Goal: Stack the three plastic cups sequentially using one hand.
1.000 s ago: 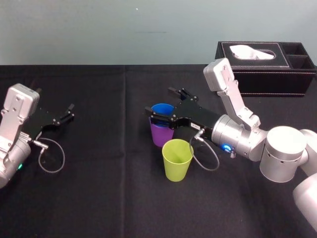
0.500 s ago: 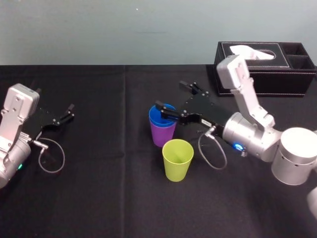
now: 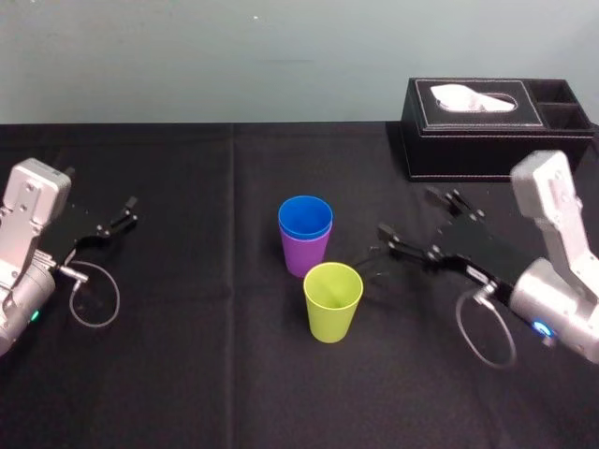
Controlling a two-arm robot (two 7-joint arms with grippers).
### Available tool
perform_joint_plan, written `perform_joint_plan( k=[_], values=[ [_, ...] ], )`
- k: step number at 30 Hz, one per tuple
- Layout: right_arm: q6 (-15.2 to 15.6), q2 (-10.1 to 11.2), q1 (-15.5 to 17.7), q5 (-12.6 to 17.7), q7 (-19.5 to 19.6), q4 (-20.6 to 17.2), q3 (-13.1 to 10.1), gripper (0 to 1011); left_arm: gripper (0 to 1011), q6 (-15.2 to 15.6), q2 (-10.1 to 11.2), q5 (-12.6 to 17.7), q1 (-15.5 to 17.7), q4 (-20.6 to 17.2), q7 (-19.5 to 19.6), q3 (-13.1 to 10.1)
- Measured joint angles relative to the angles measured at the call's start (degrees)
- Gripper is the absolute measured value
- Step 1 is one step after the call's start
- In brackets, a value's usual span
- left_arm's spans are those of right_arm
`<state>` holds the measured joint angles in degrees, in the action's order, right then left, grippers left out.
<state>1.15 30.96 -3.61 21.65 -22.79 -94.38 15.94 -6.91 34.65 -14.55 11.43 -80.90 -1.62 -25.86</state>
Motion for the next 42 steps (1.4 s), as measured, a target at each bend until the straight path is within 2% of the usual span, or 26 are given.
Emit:
perform_joint_plan(
  k=[3, 9, 11, 16, 19, 28, 38, 42],
  values=[
    [-1.88, 1.87, 3.33, -0.26, -0.48, -0.01, -1.63, 1000, 1011, 0.00, 0.00, 0.00, 0.00, 0.00, 0.00, 0.00],
    [-5.00, 3.57, 6.45, -0.25, -3.74, 1.84, -2.30, 1000, 1011, 0.00, 0.00, 0.00, 0.00, 0.00, 0.00, 0.00],
    [-7.46, 4.00, 7.34, -0.05, -5.84, 2.67, -2.22, 1000, 1011, 0.00, 0.00, 0.00, 0.00, 0.00, 0.00, 0.00],
    [-11.66, 3.98, 8.29, 1.12, -9.73, 4.02, -1.38, 1000, 1011, 0.00, 0.00, 0.00, 0.00, 0.00, 0.00, 0.00],
    [-12.63, 3.59, 8.15, 1.67, -11.16, 4.54, -0.53, 1000, 1011, 0.00, 0.00, 0.00, 0.00, 0.00, 0.00, 0.00],
    [-12.41, 2.45, 6.88, 1.61, -11.89, 5.00, 1.79, 1000, 1012, 0.00, 0.00, 0.00, 0.00, 0.00, 0.00, 0.00],
    [-10.40, 0.31, 4.14, -0.54, -10.71, 6.65, 5.18, 1000, 1011, 0.00, 0.00, 0.00, 0.00, 0.00, 0.00, 0.00],
    [-10.15, -0.31, 3.34, -0.99, -10.44, 7.19, 5.87, 1000, 1011, 0.00, 0.00, 0.00, 0.00, 0.00, 0.00, 0.00]
  ],
)
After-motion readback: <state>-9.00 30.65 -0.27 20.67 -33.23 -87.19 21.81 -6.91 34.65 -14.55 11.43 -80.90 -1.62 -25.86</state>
